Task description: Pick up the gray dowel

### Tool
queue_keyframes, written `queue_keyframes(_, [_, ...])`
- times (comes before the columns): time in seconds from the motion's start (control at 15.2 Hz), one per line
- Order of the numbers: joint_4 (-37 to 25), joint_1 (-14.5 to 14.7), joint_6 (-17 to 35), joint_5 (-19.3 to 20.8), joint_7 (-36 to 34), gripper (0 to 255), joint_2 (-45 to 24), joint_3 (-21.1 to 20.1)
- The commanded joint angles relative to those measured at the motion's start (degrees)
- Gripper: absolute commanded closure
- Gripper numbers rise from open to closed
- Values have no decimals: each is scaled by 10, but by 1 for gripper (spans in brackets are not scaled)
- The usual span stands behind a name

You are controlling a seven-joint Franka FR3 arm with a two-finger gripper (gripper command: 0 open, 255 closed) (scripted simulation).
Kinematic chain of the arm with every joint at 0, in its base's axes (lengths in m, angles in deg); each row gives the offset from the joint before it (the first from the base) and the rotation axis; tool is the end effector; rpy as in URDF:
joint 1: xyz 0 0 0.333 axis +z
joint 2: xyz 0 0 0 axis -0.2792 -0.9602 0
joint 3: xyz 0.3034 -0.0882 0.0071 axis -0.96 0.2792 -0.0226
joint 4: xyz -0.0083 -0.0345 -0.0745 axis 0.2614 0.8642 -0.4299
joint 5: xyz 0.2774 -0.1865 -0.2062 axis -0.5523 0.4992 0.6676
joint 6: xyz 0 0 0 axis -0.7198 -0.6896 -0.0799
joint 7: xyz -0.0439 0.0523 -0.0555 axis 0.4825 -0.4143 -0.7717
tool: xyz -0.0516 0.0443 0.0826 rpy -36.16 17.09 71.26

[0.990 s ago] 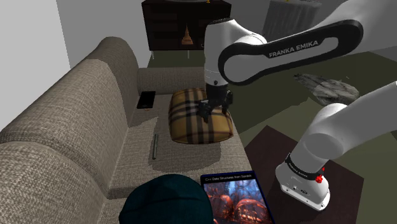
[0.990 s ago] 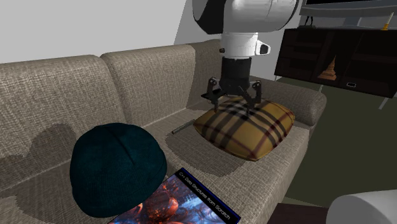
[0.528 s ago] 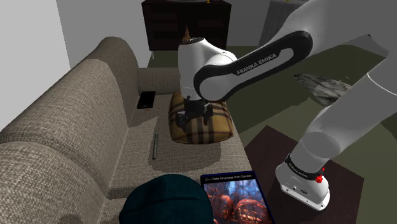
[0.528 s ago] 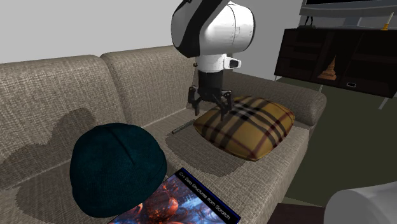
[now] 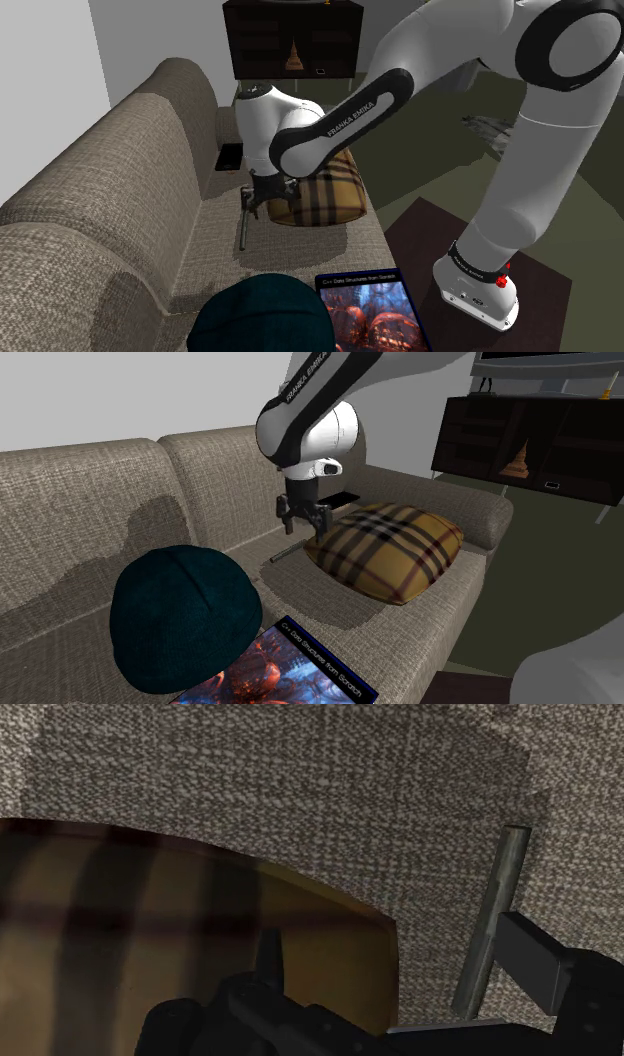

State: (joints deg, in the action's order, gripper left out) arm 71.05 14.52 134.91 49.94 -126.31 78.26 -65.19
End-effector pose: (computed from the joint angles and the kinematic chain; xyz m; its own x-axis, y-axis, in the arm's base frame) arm 0.4508 0.3377 0.3510 0.8809 -0.4732 -0.0090 -0.4728 -0.8807 0.0284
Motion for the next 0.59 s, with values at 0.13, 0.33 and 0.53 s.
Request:
queue_keyframes(0.13, [-92,52,-2,85,-105,0,-113,32])
queue_keyframes(0.33, [-170,93,-15,123,-157,0,-186,61])
queue_keyframes(0.53, [-213,116,-18,139,-180,0,-226,79])
